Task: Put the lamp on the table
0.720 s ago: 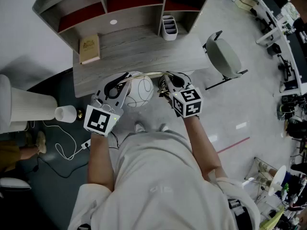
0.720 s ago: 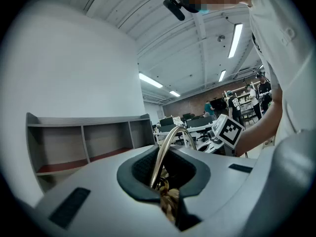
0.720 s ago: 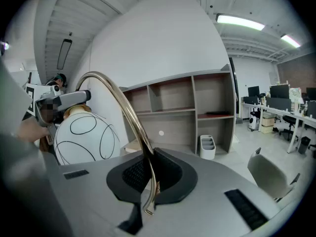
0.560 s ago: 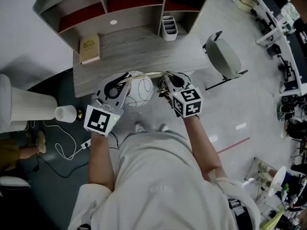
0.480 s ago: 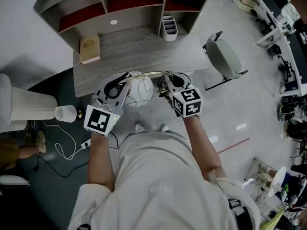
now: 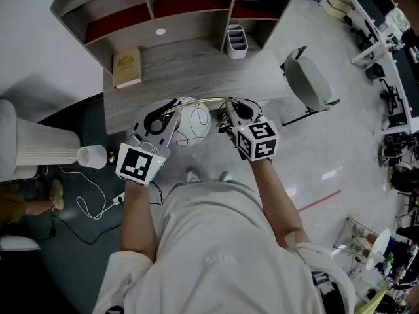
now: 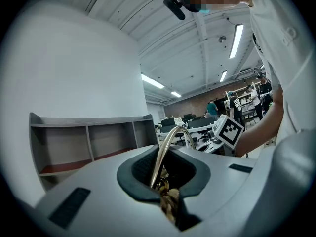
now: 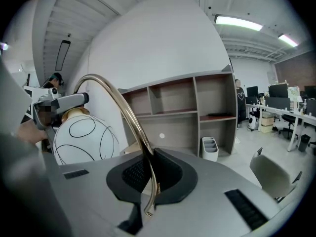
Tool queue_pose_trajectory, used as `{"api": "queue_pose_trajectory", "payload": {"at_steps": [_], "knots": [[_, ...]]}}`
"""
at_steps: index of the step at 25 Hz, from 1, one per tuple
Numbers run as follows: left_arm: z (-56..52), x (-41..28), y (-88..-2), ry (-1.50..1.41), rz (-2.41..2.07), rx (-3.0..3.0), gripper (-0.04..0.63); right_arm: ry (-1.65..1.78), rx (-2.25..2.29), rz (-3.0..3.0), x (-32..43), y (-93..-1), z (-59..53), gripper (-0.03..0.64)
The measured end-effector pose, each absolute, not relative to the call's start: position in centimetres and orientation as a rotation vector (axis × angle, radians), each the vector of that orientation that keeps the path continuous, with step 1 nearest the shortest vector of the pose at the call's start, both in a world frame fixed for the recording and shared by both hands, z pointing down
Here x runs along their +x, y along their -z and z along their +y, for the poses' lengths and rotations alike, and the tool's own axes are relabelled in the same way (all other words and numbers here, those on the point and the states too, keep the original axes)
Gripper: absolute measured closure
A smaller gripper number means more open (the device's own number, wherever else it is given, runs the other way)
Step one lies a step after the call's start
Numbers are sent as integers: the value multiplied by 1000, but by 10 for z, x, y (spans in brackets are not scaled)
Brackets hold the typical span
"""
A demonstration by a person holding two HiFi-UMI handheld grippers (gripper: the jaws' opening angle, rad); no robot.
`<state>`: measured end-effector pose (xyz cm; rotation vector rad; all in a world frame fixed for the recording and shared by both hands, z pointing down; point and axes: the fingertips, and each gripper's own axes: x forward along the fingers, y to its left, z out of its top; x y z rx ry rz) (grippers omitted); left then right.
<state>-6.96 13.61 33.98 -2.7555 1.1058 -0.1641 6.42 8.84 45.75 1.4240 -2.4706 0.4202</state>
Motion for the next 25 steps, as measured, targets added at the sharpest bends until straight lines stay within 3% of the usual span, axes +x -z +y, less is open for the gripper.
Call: {"api": "queue_pose_trajectory", "payload": {"at_steps": [11, 25], "knots": [[97, -121, -340, 98, 1102, -2758, 558, -364, 1457, -2447, 18, -450, 47, 588], [-9, -109, -350, 140, 1252, -2728, 558, -389, 1318, -2500, 24, -461, -74, 588]]}}
